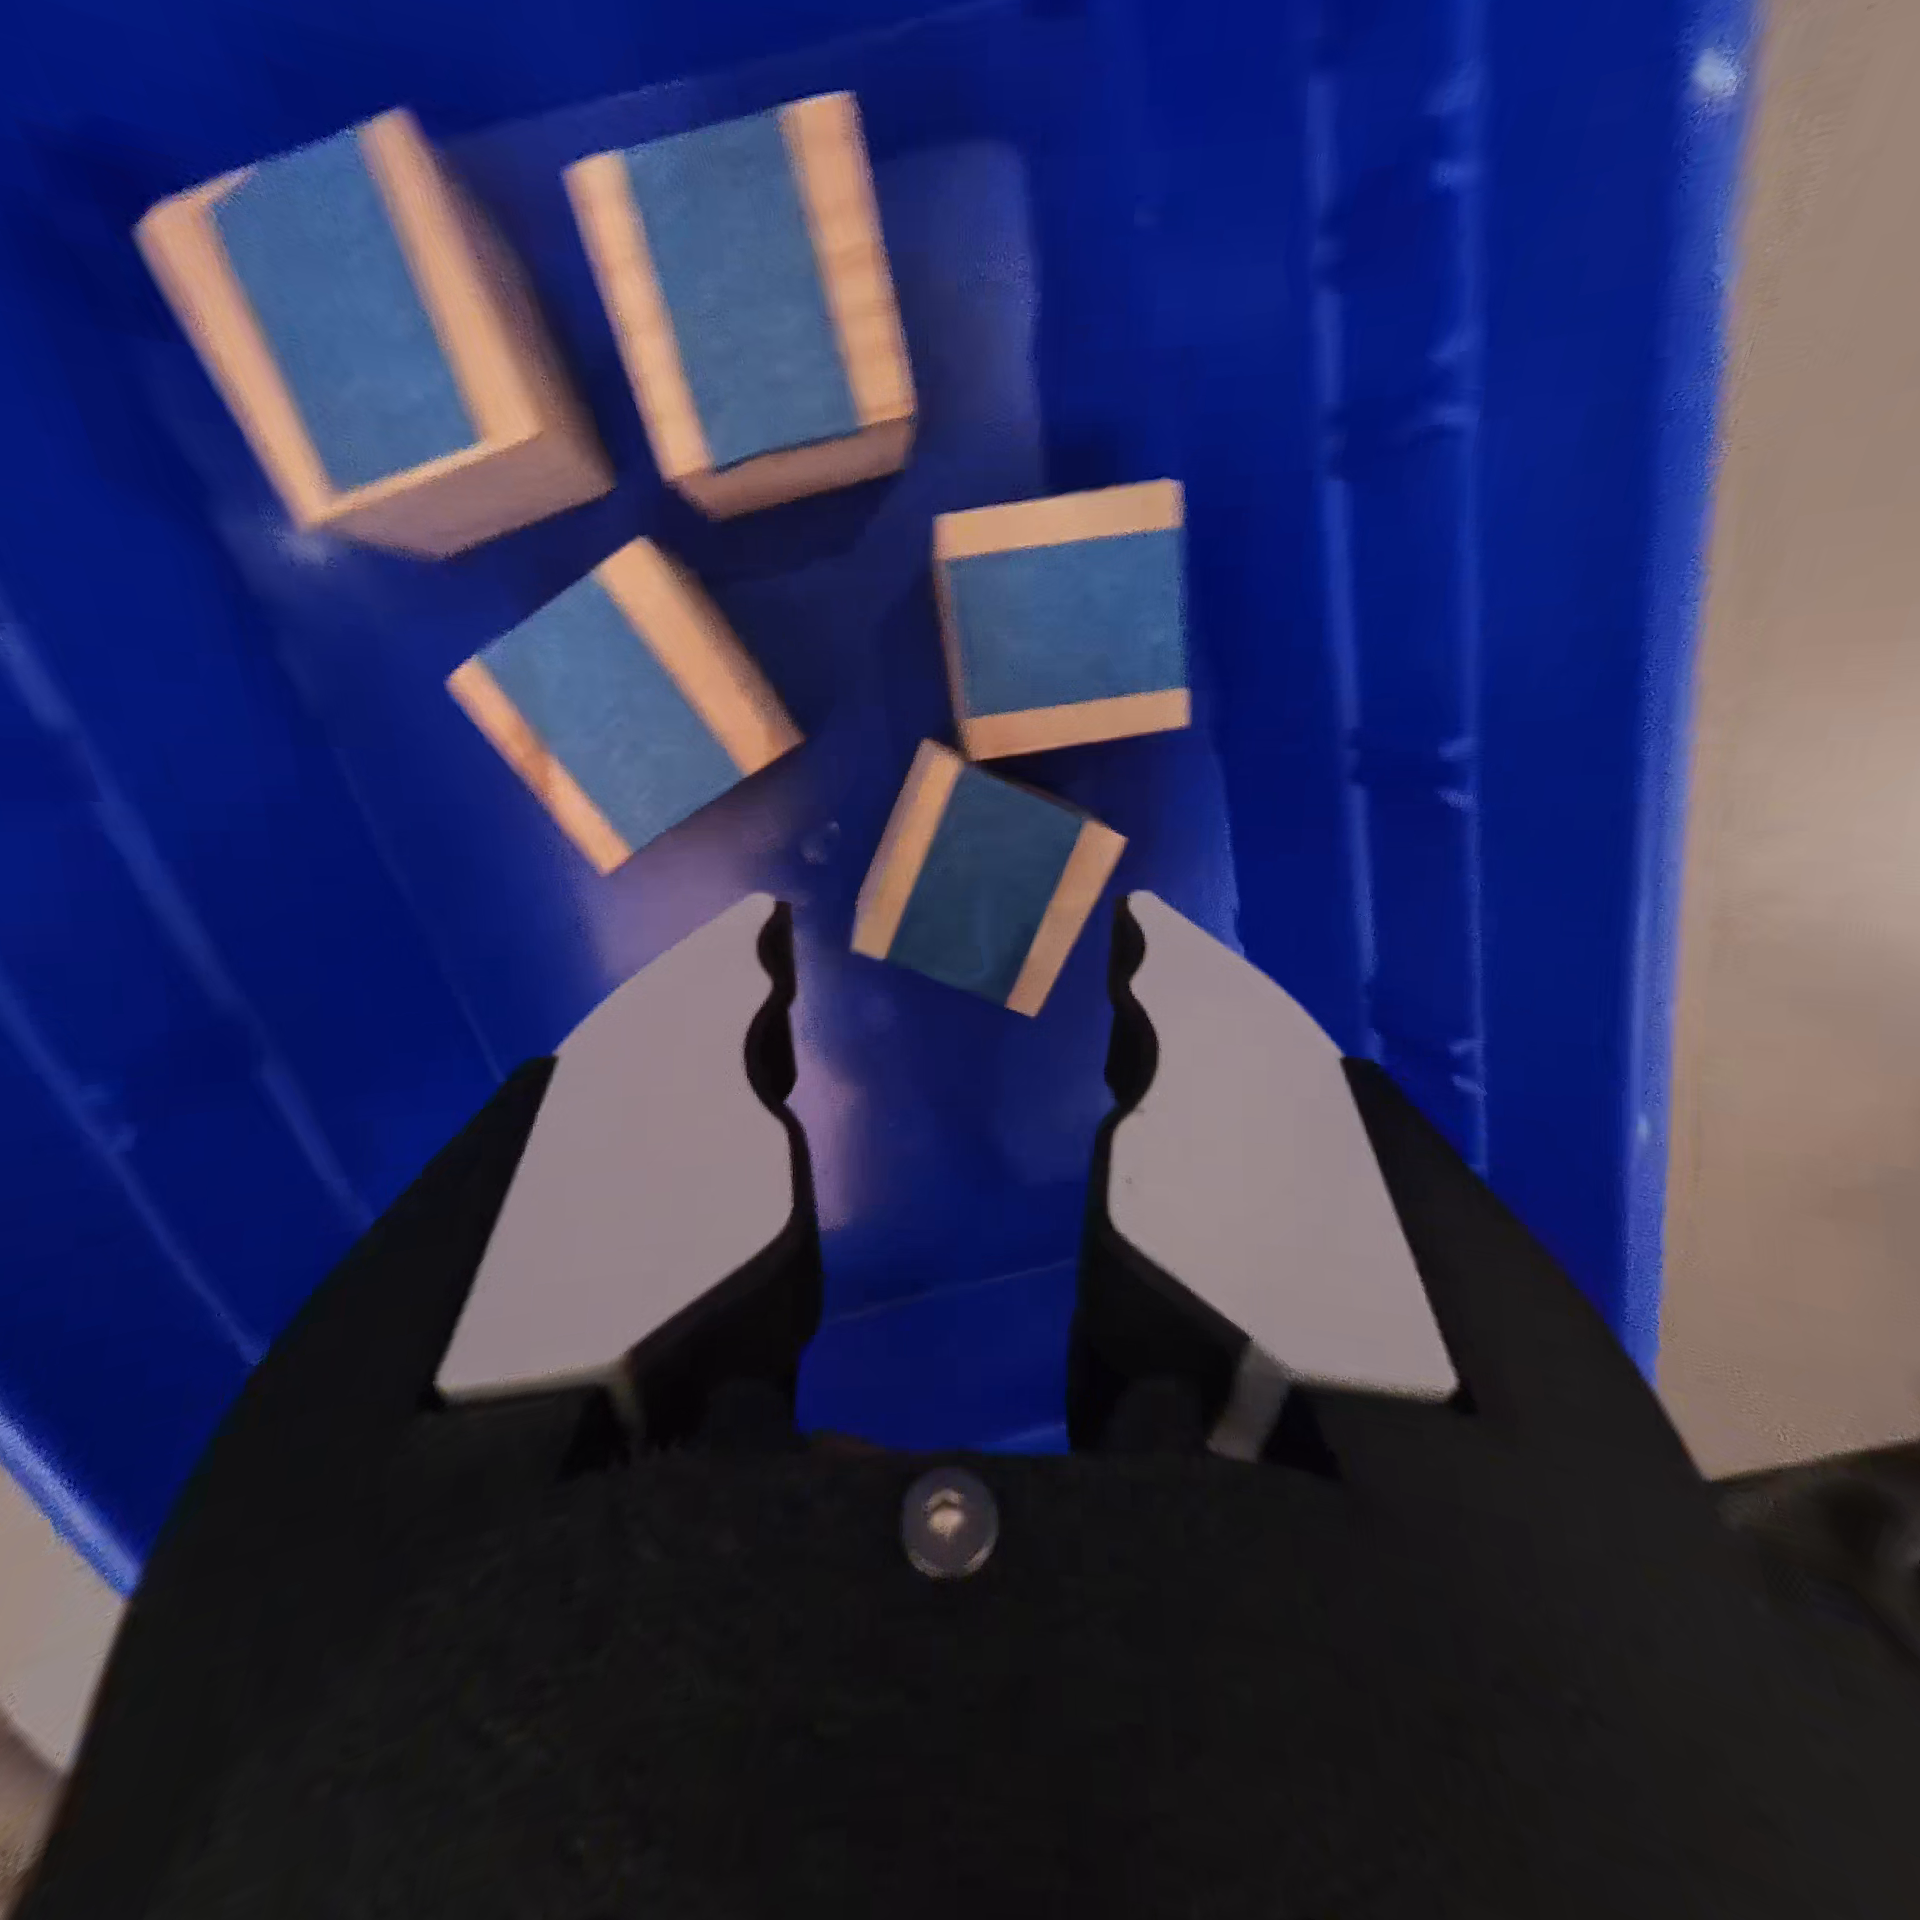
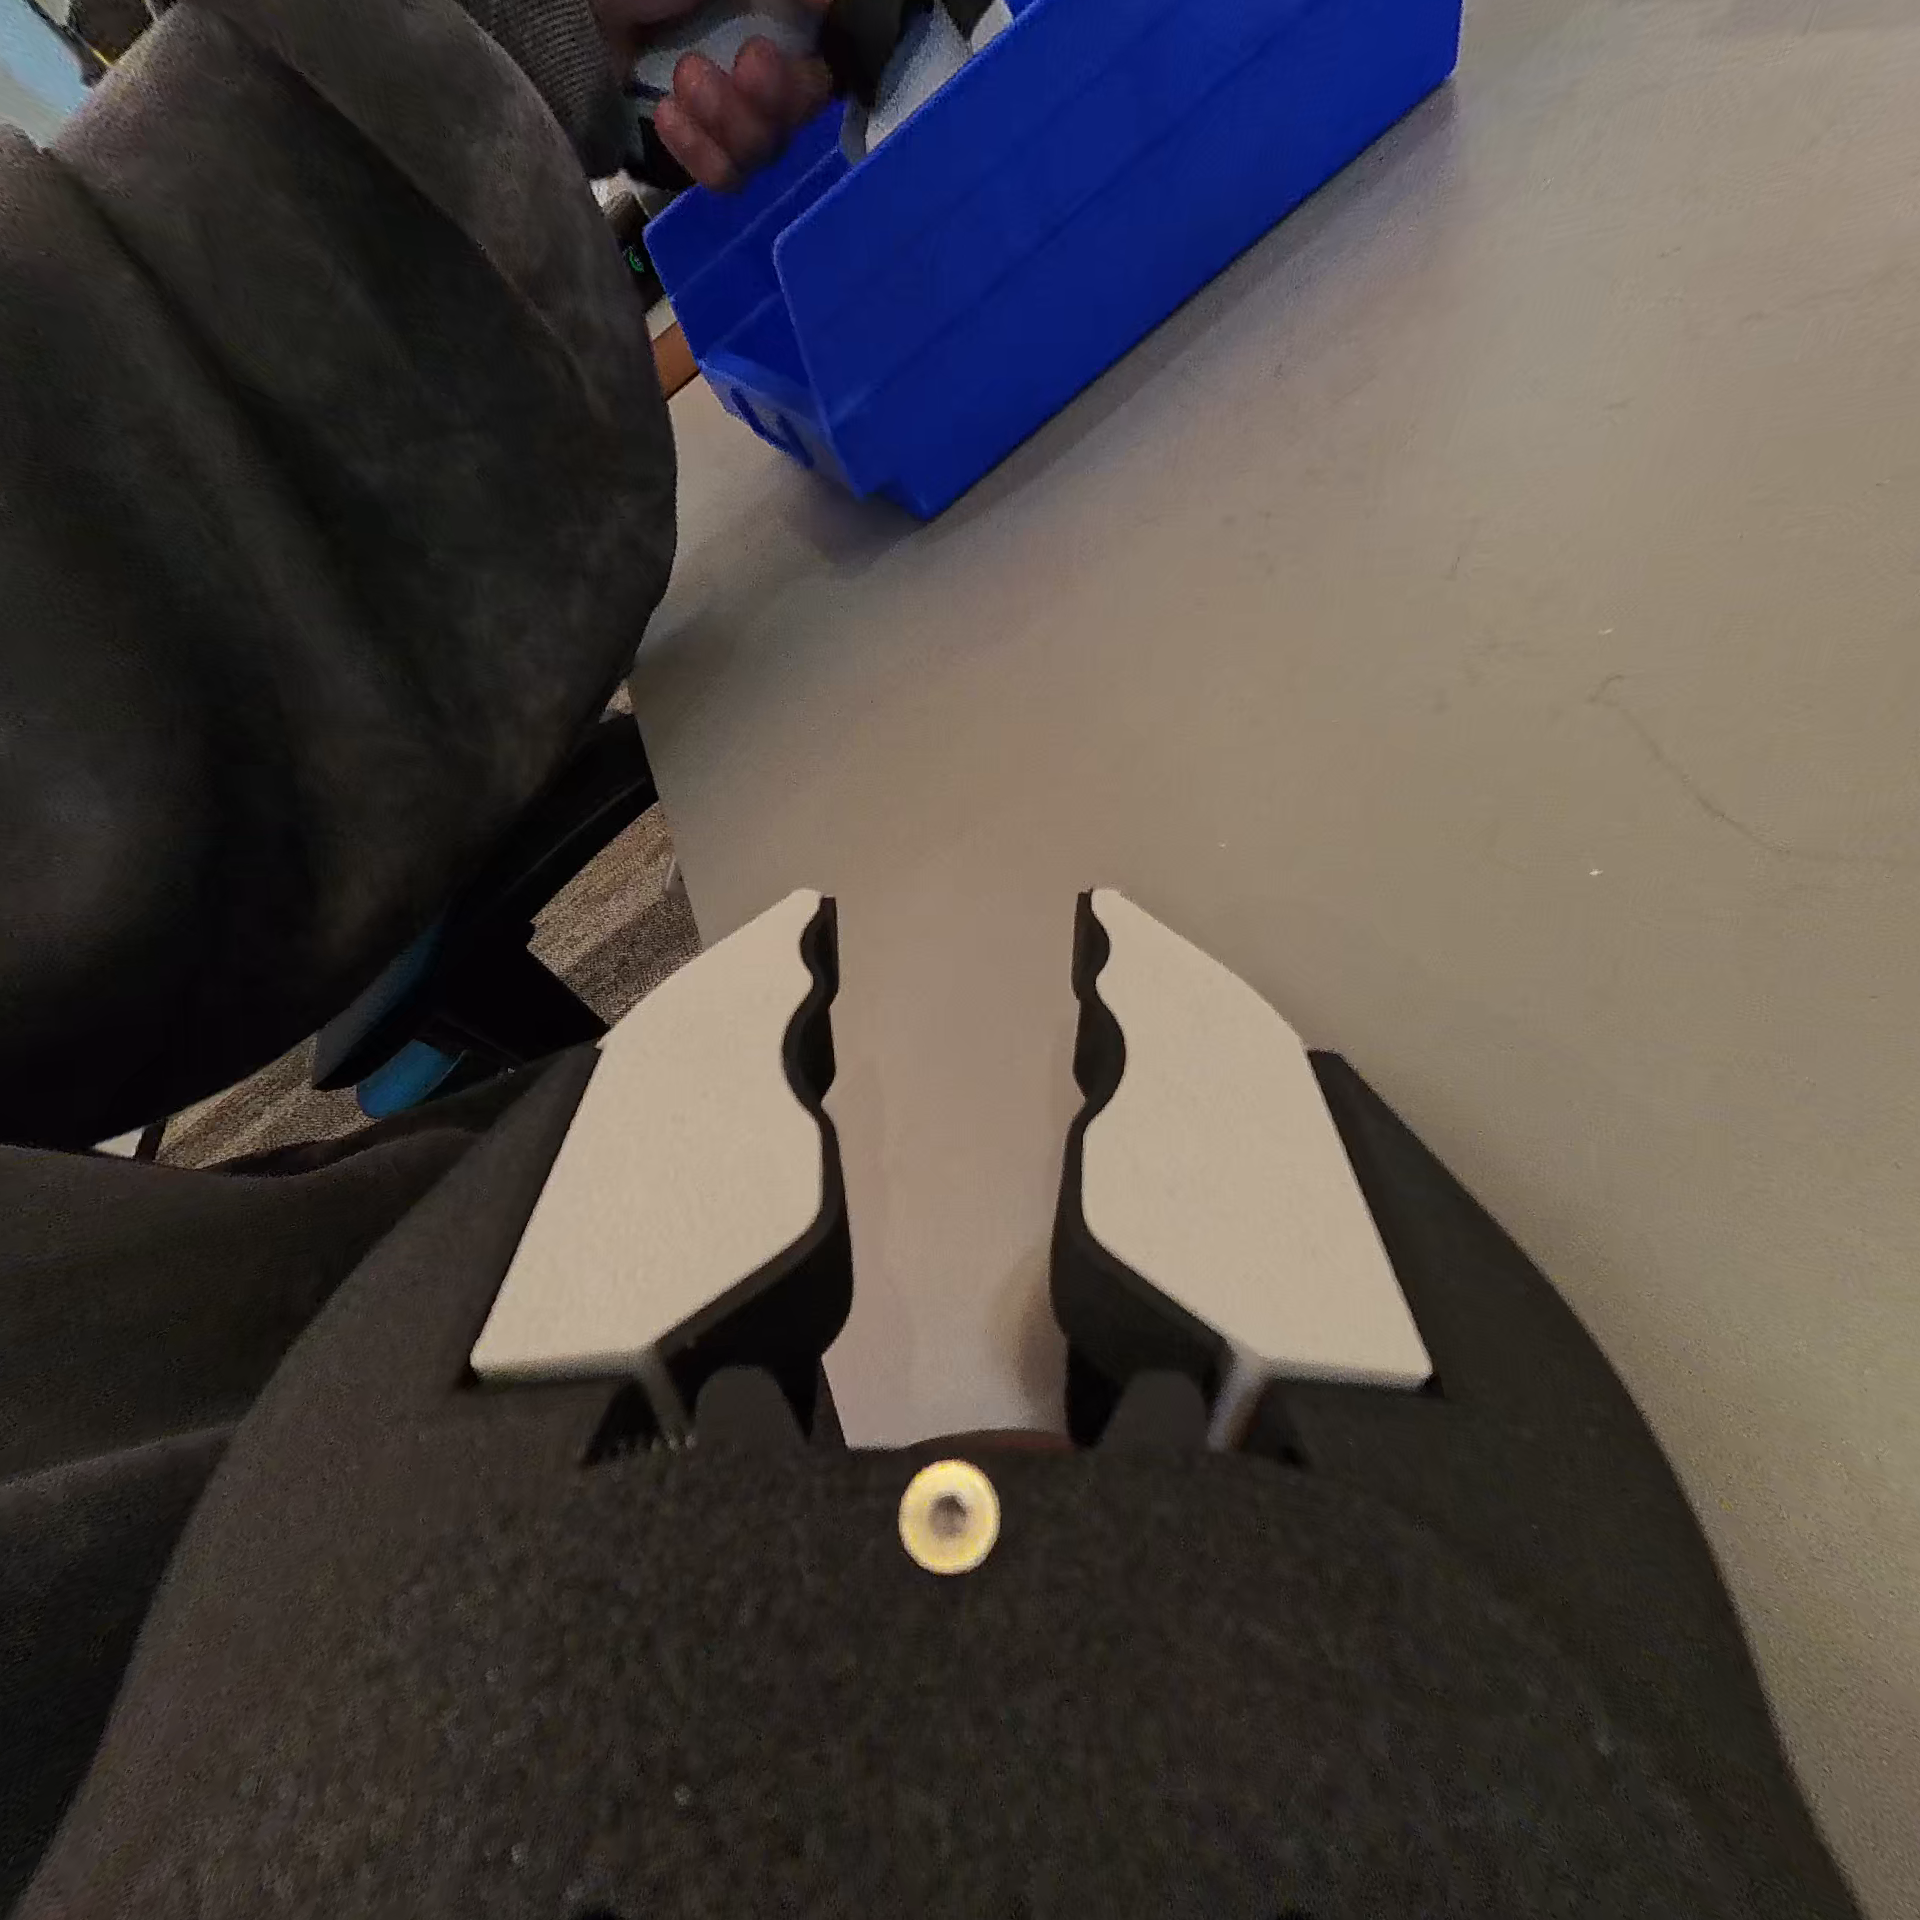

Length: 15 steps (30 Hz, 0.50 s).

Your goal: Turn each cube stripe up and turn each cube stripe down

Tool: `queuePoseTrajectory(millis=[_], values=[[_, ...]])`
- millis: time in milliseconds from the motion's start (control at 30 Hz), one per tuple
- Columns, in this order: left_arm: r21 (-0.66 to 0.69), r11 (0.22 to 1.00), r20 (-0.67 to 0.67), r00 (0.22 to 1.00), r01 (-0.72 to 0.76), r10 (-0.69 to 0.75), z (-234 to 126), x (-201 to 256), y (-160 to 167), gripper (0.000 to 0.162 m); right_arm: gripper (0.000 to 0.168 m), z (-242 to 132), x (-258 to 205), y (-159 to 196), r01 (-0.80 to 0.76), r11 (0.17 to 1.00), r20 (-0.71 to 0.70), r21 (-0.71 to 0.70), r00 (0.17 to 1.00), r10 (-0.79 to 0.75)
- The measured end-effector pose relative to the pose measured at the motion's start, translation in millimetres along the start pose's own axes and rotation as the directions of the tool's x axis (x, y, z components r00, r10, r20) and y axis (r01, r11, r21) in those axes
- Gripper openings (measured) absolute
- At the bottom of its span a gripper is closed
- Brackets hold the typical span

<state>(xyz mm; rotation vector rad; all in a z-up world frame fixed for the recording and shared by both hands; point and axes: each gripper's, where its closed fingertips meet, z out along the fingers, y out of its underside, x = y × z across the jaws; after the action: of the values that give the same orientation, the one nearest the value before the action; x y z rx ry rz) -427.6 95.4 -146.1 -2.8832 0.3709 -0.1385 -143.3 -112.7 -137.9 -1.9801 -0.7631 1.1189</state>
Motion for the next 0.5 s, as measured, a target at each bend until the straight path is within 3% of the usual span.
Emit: queuePoseTrajectory(millis=[100, 167, 267, 333, 500], values=[[-0.07, 0.964, 0.018, 0.966, -0.258, 0.26, 6, 6, 3, 0.053, 0.043, 0, 0, 1, 0.002, 1.0, 0.0, -0.003, 1.0, -0.002], [-0.104, 0.931, 0.021, 0.935, -0.35, 0.354, 11, 5, 3, 0.055, 0.043, -1, 2, 1, 0.007, 1.0, -0.009, -0.005, 1.0, -0.007], [-0.147, 0.902, 0.005, 0.912, -0.405, 0.411, 20, 1, 4, 0.043, 0.043, -2, 4, 0, -0.002, 1.0, -0.013, 0.0, 1.0, 0.002], [-0.134, 0.898, -0.005, 0.907, -0.418, 0.422, 20, 0, 1, 0.043, 0.043, -3, 5, 0, -0.015, 1.0, -0.008, 0.002, 1.0, 0.015], [0.042, 0.938, -0.084, 0.935, -0.343, 0.346, -16, 0, -3, 0.043, 0.042, -7, 9, -4, -0.012, 1.0, -0.015, 0.015, 1.0, 0.013]])
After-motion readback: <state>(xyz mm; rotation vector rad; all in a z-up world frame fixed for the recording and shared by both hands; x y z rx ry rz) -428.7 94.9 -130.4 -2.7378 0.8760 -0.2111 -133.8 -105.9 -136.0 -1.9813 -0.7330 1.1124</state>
